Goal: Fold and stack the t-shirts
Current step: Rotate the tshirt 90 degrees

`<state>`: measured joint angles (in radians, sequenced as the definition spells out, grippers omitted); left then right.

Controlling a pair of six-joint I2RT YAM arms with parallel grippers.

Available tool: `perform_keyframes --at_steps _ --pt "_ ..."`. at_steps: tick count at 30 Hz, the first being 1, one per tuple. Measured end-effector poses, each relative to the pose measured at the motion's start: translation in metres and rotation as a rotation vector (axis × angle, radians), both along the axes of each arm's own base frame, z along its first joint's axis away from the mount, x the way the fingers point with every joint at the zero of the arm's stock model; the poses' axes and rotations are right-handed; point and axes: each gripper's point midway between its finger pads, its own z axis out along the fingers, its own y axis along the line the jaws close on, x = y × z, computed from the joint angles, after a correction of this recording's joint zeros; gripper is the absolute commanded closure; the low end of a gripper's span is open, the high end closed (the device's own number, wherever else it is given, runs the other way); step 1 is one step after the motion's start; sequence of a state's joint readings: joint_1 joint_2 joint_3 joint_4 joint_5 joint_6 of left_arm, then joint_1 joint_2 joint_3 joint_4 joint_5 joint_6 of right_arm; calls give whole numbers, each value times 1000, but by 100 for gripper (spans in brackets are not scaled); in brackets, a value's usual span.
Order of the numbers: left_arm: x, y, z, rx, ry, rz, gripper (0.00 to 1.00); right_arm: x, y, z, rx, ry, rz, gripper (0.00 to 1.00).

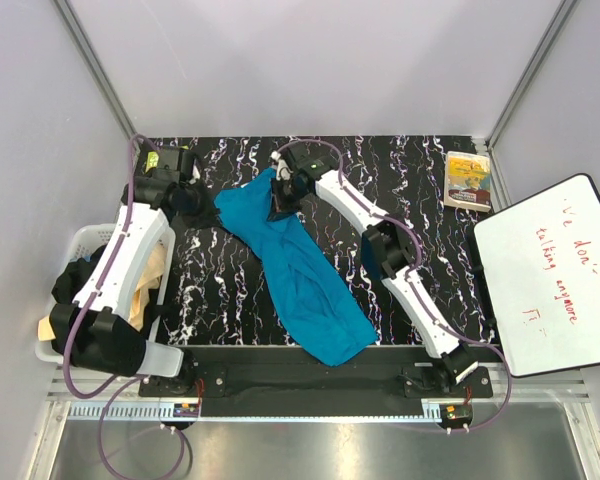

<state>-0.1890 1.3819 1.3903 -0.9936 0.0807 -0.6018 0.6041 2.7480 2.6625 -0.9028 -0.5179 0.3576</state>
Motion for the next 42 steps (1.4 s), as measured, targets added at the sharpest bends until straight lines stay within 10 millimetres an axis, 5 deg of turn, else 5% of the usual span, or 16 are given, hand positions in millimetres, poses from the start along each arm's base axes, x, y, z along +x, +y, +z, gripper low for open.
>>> perform_keyframes --at_steps 6,10,17,22,26,29,32,35,39,42 --pt "10 8 -4 10 21 26 100 -9 5 -13 -42 3 0 100" --pt "9 6 -8 7 37 17 100 1 -13 -30 -129 -9 -63 100" --pt "8 2 -8 -7 38 -15 100 33 -45 -31 -228 -79 -188 100" --pt "7 -7 -12 -42 58 -64 100 67 -99 -31 -277 -77 -323 100" --pt "9 -23 -28 -79 114 -132 100 98 -165 -32 -321 -66 -456 100" --pt "8 -47 -46 -82 162 -216 100 116 -210 -31 -348 -64 -538 100" --pt "0 -82 -62 -69 202 -329 100 125 -233 -31 -358 -71 -562 97" --pt "-7 -117 -73 -58 219 -432 77 124 -236 -27 -370 -89 -531 83" --pt "-11 -146 -79 -63 213 -502 22 103 -234 -11 -398 -95 -467 58" --pt "-6 -148 -78 -69 197 -494 26 85 -236 27 -397 -129 -437 52"
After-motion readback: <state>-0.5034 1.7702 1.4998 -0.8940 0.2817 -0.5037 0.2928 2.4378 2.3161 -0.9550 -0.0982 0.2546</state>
